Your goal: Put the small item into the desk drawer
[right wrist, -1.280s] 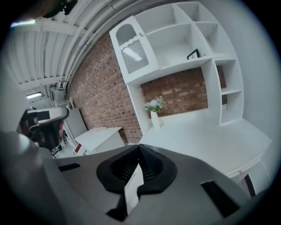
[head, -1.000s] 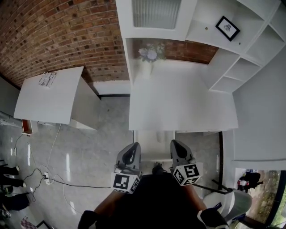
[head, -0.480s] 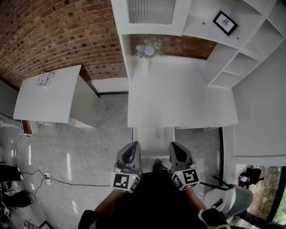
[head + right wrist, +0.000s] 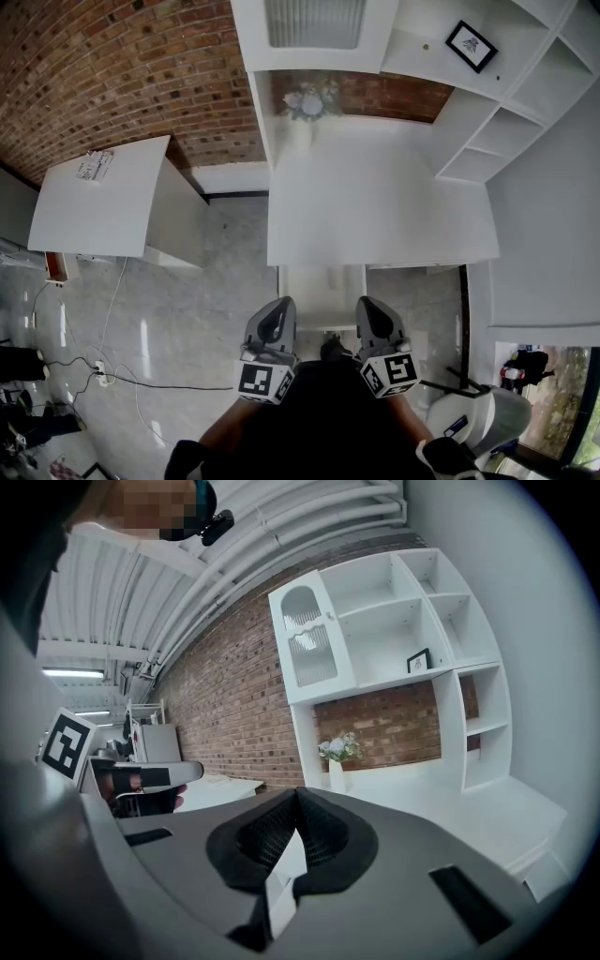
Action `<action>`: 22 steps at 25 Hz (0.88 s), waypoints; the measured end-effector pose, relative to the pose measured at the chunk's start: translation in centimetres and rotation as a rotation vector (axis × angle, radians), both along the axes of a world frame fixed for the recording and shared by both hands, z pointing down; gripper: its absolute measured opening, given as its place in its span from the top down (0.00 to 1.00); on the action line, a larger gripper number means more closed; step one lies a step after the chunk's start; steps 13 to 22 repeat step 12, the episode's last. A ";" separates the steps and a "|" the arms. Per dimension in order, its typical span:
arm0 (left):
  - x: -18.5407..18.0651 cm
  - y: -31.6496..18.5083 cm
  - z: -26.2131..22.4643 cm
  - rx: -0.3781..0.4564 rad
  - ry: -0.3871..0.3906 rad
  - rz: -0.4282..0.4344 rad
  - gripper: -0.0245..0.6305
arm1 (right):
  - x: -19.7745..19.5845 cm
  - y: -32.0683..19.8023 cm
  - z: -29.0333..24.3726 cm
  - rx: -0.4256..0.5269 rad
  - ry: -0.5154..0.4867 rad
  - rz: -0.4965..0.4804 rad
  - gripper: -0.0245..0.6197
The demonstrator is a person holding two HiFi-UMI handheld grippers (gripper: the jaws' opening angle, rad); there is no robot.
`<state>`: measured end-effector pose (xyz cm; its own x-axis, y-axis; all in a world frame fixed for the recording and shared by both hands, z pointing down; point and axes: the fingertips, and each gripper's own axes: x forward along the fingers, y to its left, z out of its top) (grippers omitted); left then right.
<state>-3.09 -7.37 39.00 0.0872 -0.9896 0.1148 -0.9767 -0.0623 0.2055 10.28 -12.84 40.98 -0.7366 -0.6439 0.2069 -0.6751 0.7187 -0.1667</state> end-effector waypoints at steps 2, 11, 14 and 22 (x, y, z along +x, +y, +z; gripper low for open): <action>0.0 0.0 0.0 0.000 0.001 0.000 0.93 | -0.1 0.1 0.0 0.001 -0.002 -0.003 0.94; 0.1 0.1 0.3 0.004 0.001 0.000 0.93 | 0.2 -0.1 0.3 -0.007 0.001 0.002 0.94; 0.2 0.1 0.5 0.006 0.003 0.002 0.93 | 0.2 -0.2 0.4 -0.008 0.000 0.002 0.94; 0.2 0.1 0.5 0.006 0.003 0.002 0.93 | 0.2 -0.2 0.4 -0.008 0.000 0.002 0.94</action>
